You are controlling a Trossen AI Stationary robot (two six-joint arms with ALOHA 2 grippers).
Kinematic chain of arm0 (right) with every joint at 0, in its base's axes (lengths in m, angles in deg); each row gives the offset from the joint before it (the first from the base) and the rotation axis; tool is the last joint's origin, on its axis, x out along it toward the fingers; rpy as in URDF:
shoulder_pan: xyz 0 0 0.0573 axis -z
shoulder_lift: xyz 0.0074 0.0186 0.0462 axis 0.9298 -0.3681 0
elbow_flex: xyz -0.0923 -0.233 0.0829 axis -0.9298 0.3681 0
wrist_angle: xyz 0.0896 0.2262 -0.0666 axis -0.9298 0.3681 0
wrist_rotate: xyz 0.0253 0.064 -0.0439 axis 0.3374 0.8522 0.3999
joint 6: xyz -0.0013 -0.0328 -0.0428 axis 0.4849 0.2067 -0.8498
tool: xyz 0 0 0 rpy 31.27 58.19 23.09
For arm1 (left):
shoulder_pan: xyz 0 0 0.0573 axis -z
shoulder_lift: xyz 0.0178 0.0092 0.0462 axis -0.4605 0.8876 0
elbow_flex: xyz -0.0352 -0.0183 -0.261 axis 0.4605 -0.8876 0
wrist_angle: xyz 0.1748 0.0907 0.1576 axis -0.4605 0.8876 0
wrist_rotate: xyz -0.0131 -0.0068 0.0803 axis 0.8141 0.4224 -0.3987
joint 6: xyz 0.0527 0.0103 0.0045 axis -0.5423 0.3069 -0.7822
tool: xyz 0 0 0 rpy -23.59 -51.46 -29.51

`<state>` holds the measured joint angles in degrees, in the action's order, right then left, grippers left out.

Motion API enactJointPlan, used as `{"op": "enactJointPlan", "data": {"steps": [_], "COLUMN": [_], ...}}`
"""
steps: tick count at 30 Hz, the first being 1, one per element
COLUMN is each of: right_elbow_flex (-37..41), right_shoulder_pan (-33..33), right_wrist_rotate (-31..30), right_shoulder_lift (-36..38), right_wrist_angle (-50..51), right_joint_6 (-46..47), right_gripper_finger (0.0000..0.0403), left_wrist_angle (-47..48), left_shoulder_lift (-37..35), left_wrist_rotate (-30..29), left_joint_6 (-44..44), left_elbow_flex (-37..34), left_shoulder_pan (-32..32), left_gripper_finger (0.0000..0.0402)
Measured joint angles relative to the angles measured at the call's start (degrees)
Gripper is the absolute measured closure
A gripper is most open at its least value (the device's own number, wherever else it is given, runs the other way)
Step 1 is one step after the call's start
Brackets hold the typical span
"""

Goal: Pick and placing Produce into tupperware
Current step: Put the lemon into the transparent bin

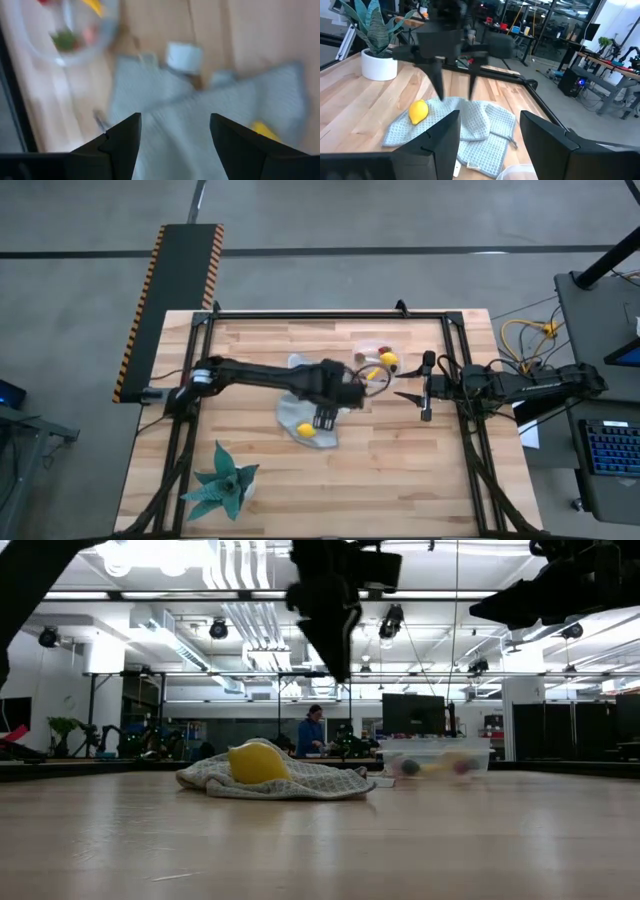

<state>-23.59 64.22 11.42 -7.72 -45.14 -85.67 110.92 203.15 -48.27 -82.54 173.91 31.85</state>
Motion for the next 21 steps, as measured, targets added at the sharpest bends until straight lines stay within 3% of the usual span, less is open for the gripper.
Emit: {"op": "enactJointPlan", "data": {"steps": [4,11,21], "right_elbow_flex": [0.0,0.0,0.0], "right_shoulder_pan": [0.0,0.0,0.0], "right_wrist_rotate": [0.0,0.01,0.02], "right_shoulder_lift": [0.0,-0.01,-0.01], "right_wrist_angle": [0.02,-0.01,-0.1], "right_joint_6": [0.04,0.02,0.24], "right_gripper_finger": [0.0204,0.0204,0.0204], "left_wrist_angle": [5.34,6.37,4.13], "left_shoulder_lift": [-0.05,-0.05,-0.05], "left_wrist_rotate": [0.01,0.46,2.64], "left_joint_6": [7.65,15.27,20.49], "left_elbow_flex": [-1.5,-5.92,-14.84], "left_shoulder_pan": [3.63,9.14,10.18], "left_gripper_finger": [0.0181,0.0181,0.0181]}}
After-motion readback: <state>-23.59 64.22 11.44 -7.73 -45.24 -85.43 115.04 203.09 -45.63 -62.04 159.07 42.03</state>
